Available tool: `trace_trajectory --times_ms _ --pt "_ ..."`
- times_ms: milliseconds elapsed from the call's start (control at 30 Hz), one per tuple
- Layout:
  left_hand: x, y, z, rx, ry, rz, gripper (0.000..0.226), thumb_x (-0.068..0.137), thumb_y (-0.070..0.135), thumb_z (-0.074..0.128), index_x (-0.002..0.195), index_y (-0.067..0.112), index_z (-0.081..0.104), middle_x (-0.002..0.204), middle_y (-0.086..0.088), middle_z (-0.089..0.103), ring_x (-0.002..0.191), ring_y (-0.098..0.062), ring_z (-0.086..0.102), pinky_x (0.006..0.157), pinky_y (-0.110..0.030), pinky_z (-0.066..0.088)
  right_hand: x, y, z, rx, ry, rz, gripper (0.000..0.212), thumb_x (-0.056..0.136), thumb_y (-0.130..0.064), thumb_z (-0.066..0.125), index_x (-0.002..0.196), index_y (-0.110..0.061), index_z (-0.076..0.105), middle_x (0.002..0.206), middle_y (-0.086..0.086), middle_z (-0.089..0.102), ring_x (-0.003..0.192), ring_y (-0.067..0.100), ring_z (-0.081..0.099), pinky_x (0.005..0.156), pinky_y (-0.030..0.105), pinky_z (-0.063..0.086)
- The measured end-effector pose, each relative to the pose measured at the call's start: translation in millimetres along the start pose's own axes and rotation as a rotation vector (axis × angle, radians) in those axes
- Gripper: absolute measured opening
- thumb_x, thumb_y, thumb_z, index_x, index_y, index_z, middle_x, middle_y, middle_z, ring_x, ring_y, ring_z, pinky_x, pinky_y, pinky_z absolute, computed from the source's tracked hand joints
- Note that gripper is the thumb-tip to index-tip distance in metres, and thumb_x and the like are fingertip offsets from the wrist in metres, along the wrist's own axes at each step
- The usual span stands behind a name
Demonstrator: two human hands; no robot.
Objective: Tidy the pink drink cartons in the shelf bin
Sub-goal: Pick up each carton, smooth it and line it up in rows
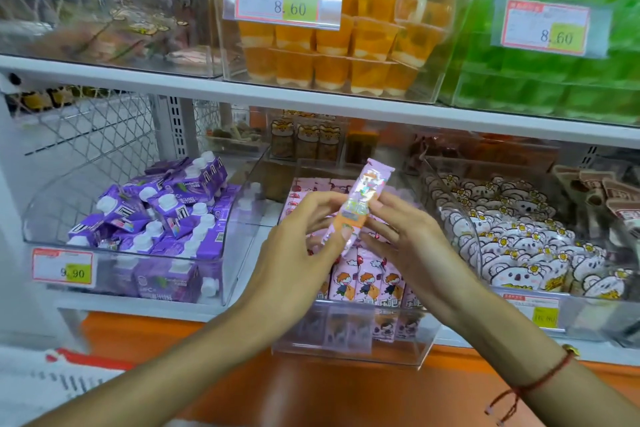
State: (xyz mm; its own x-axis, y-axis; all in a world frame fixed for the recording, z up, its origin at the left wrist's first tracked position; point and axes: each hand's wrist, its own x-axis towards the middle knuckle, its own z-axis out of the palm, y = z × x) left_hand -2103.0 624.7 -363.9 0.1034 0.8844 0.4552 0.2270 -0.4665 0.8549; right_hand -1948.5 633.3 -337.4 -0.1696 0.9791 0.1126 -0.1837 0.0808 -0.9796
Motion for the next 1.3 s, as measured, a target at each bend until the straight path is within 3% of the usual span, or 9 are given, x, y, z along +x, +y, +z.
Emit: trace_trajectory --times_ms 233,367,467,700,800,967,1133,1200,1300 --pt "1 -5 1 0.274 0.11 0.147 0.05 0.077 0.035 0.076 0.119 0.043 0.051 0.117 0.028 0.056 0.108 0.003 0.055 0.087 -0.024 0.049 -4 5 12 -0.015 0.206 -0.111 0.027 0.078 -0.011 0.075 0.101 -0.012 0.061 0.09 0.004 0.075 0.075 0.012 0.072 0.06 0.02 0.056" --pt "4 -6 -3 0.254 0.084 0.129 0.043 0.083 0.034 0.071 0.115 0.047 0.047 0.112 0.031 0.06 0.1 0.004 0.06 0.084 -0.034 0.054 -1 3 10 -0.152 0.149 -0.134 0.037 0.079 -0.015 0.074 0.113 -0.013 0.06 0.105 0.004 0.07 0.091 0.014 0.069 0.078 0.024 0.058" --pt "5 -3 -3 0.124 0.002 0.105 0.032 0.087 0.042 0.061 0.114 0.044 0.043 0.116 0.031 0.061 0.107 0.009 0.059 0.091 -0.026 0.051 1 -2 5 -0.281 0.079 -0.178 0.03 0.087 -0.013 0.066 0.117 -0.016 0.061 0.113 -0.002 0.069 0.102 0.011 0.066 0.091 0.026 0.053" --pt "4 -2 -3 -0.082 0.001 0.038 0.031 0.084 0.018 0.07 0.105 0.036 0.056 0.108 0.026 0.064 0.106 0.007 0.059 0.08 -0.009 0.048 -7 3 6 -0.391 0.122 -0.408 0.025 0.077 -0.015 0.077 0.098 -0.021 0.065 0.096 -0.009 0.07 0.095 0.005 0.066 0.075 0.017 0.054" --pt "5 4 -3 -0.156 0.0 -0.081 0.029 0.076 0.036 0.069 0.104 0.035 0.062 0.104 0.018 0.069 0.097 0.001 0.066 0.077 -0.016 0.054 -6 -1 3 -0.424 0.154 -0.326 0.022 0.077 -0.027 0.075 0.097 -0.022 0.066 0.099 -0.01 0.07 0.096 0.003 0.065 0.079 0.021 0.053" --pt "8 20 -9 -0.323 -0.116 -0.452 0.026 0.087 0.035 0.063 0.101 0.015 0.072 0.083 0.003 0.076 0.067 0.0 0.069 0.053 -0.014 0.052 -3 -5 2 -0.238 0.105 0.008 0.033 0.084 -0.029 0.069 0.107 -0.006 0.064 0.09 0.005 0.074 0.076 0.013 0.068 0.066 0.019 0.056" --pt "6 25 -13 -0.36 -0.206 -0.53 0.032 0.09 0.037 0.058 0.101 0.01 0.071 0.07 0.005 0.073 0.056 -0.001 0.066 0.052 -0.014 0.052 -3 -3 4 -0.194 0.101 0.073 0.037 0.085 -0.029 0.068 0.108 -0.002 0.061 0.091 0.014 0.071 0.073 0.017 0.063 0.061 0.02 0.054" --pt "6 25 -14 -0.321 -0.206 -0.521 0.031 0.091 0.036 0.057 0.105 0.012 0.071 0.07 0.006 0.073 0.059 0.0 0.067 0.054 -0.014 0.052 -3 -3 4 -0.203 0.104 0.033 0.033 0.083 -0.029 0.069 0.108 -0.009 0.06 0.09 0.013 0.07 0.071 0.015 0.064 0.063 0.022 0.055" --pt "8 20 -16 -0.192 -0.197 -0.393 0.022 0.095 0.029 0.054 0.113 0.026 0.067 0.098 0.008 0.074 0.089 0.0 0.068 0.073 -0.015 0.055 -5 0 2 -0.368 0.099 -0.147 0.04 0.081 -0.03 0.071 0.117 -0.025 0.054 0.096 0.005 0.068 0.077 0.013 0.068 0.073 0.028 0.057"
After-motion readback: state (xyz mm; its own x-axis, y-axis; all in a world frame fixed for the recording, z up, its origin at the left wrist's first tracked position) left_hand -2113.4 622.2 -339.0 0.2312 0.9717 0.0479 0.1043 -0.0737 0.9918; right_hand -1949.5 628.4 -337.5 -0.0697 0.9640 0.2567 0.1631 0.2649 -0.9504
